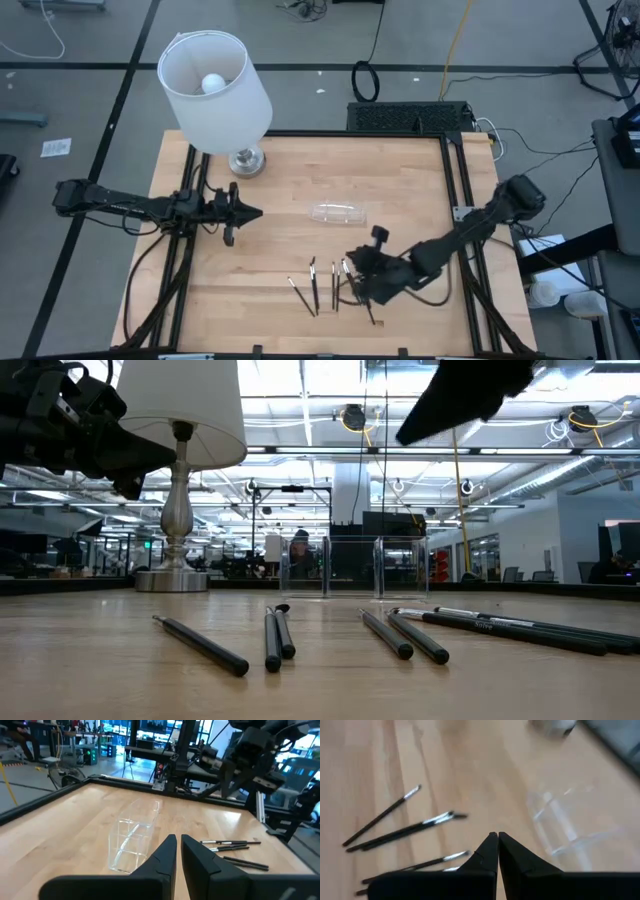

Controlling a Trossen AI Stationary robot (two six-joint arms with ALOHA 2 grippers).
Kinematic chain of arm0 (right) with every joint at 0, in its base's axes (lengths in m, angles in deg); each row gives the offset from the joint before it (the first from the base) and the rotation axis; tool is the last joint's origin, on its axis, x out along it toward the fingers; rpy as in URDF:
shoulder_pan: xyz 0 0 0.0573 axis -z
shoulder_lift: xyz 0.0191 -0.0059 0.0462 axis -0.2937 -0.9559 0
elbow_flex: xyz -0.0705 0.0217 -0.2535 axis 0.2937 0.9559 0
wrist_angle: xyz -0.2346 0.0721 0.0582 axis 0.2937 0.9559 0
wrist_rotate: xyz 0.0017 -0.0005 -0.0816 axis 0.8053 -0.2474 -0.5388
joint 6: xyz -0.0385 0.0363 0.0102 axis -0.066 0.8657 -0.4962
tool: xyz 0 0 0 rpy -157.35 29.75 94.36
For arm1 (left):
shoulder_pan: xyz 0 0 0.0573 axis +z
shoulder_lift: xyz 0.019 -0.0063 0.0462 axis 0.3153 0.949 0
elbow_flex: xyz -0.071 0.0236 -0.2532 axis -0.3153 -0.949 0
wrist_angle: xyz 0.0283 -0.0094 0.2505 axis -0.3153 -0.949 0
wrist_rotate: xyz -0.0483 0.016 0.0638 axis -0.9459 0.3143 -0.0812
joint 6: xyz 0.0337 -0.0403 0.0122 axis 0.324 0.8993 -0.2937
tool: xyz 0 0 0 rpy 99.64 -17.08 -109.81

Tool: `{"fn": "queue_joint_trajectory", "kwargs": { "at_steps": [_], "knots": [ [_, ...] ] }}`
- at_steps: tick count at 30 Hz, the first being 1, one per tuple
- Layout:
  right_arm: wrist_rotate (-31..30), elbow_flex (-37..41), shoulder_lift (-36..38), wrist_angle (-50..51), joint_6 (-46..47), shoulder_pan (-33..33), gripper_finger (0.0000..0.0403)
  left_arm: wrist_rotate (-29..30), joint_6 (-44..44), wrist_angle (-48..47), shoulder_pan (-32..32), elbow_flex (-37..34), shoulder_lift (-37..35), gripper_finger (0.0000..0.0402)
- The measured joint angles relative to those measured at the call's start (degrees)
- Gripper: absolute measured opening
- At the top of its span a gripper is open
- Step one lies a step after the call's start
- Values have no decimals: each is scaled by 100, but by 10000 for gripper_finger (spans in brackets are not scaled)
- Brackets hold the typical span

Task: Put items in baskets/containers
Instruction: Put the eyeshadow brush into the transparent organizer

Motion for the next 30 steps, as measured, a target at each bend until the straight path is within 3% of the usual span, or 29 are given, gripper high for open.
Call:
{"fn": "queue_joint_trajectory", "kwargs": {
  "at_steps": [3,9,13,19,25,30],
  "knots": [
    [541,-45,-353,198,222,144,0,0,-171,3,0,-2,0,30],
    [704,117,-618,313,852,276,1,0,-28,12,0,0,0,31],
    [993,139,-563,767,1756,232,16,0,52,81,0,0,0,31],
    [1033,139,-519,885,2255,83,88,-85,92,1,0,0,-1,31],
    [1749,139,-515,856,2914,166,179,-212,260,-164,-4,-1,-2,31],
    [1723,139,-547,847,3353,245,207,-322,418,-224,-4,0,0,31]
  ]
}}
